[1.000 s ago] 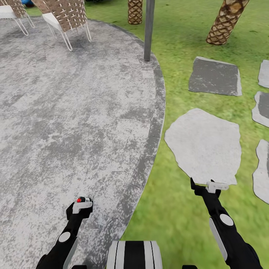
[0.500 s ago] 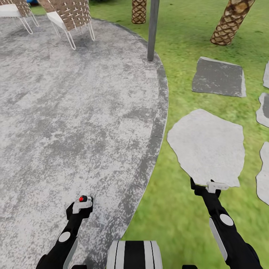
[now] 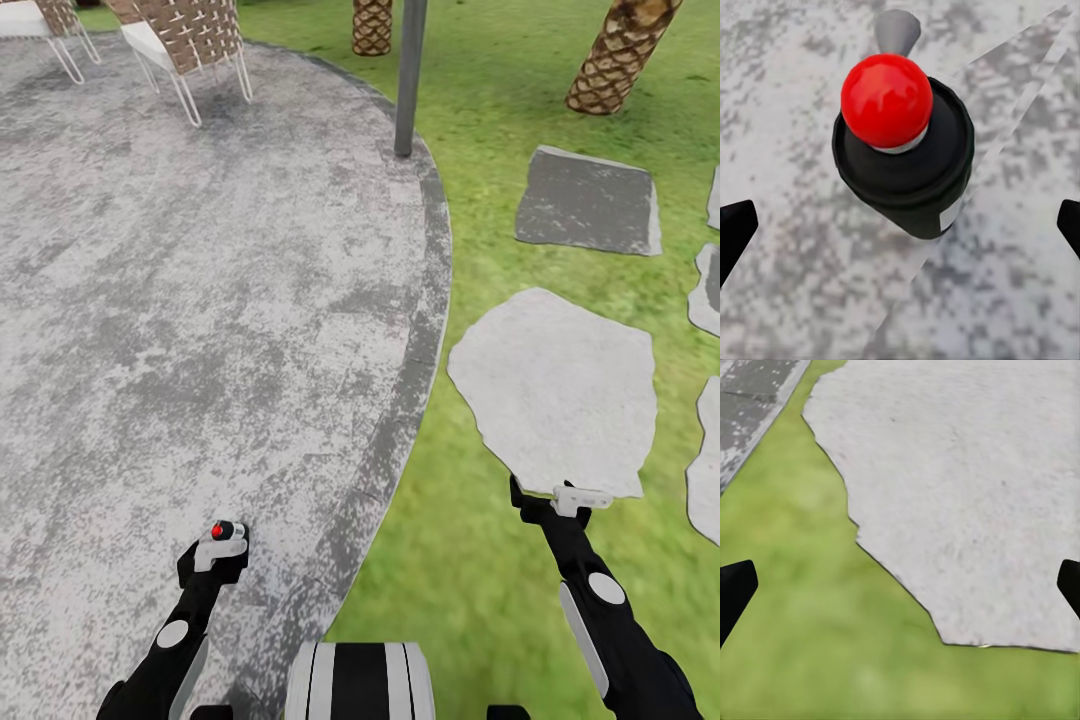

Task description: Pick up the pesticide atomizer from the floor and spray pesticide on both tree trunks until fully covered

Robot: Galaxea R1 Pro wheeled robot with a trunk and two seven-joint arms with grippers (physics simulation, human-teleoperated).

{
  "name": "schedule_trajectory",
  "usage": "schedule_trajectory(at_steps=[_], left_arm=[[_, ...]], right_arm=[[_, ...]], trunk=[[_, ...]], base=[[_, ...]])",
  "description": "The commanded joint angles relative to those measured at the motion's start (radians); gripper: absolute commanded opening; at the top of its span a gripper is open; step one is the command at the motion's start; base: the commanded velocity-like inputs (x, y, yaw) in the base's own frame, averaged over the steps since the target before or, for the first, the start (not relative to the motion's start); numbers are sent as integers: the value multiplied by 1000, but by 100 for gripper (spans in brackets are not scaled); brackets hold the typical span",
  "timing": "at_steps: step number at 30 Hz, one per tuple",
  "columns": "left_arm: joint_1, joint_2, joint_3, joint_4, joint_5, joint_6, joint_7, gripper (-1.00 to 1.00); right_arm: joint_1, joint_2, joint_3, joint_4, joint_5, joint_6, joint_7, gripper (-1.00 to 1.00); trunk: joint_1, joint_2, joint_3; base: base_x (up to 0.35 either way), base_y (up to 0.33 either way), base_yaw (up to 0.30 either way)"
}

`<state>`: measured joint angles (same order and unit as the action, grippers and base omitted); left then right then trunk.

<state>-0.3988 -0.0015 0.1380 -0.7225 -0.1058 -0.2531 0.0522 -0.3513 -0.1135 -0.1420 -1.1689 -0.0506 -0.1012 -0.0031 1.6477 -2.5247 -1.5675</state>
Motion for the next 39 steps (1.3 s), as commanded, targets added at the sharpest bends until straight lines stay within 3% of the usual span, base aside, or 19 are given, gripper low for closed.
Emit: schedule_trajectory(at_steps=[1,39], left_arm=[[0,0,0,0,0,0,0,100],[-3,0,0,0,0,0,0,100]], right_arm=[[0,0,0,0,0,0,0,100],[0,0,0,0,0,0,0,100]], trunk=[[0,0,-1],[0,0,4]], base=[[0,0,0],[12,0,0]])
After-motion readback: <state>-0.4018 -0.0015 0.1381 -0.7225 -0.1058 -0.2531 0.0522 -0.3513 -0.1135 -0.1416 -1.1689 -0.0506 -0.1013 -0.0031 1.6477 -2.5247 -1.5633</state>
